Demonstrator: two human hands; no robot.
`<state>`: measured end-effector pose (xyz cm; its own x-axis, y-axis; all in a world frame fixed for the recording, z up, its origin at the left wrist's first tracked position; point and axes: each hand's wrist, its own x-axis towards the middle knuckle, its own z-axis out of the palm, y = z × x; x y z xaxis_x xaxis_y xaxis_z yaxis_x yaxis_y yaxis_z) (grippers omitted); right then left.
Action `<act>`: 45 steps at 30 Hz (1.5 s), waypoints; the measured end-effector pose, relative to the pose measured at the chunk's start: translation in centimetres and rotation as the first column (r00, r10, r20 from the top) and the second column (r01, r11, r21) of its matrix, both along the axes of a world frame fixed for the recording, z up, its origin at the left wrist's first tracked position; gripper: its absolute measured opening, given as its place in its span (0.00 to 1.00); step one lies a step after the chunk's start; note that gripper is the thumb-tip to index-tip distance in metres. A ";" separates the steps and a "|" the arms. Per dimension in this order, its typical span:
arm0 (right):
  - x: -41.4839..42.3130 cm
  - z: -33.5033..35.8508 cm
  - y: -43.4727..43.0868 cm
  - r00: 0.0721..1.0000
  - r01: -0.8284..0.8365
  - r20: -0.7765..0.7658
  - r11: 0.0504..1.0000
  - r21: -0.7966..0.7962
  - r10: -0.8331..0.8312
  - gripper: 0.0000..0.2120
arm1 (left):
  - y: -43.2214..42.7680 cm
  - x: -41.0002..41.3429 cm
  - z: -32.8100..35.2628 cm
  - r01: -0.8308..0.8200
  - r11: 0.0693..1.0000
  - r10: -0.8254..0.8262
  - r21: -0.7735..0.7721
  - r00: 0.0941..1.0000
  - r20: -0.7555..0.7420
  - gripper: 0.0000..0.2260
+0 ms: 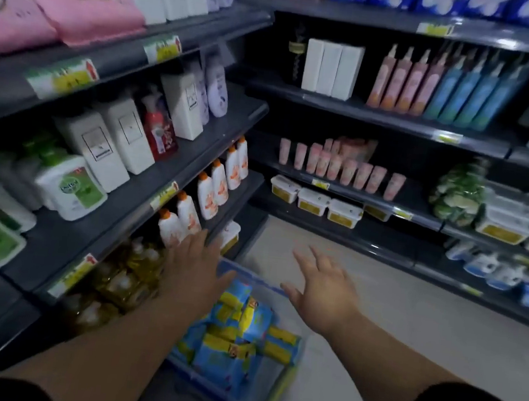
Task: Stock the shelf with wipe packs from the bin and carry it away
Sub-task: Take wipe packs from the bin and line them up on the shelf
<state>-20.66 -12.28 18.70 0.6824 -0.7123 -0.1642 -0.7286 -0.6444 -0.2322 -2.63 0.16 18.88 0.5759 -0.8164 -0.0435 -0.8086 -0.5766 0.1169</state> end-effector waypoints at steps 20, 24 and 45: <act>7.8 -28.2 3.4 0.959 0.281 -0.158 0.868 0.408 -0.236 0.33 | -0.2 7.9 -25.7 0.144 0.954 -0.082 0.265 0.969 -0.231 0.31; 9.4 -31.1 2.9 0.927 0.375 -0.150 0.823 0.427 -0.345 0.34 | -3.4 8.5 -27.9 0.218 0.945 -0.163 0.244 0.960 -0.227 0.31; 7.3 -31.1 2.2 0.825 0.501 0.002 0.733 0.459 -0.565 0.41 | -6.1 4.3 -31.0 0.482 0.735 -0.321 0.478 0.867 -0.381 0.29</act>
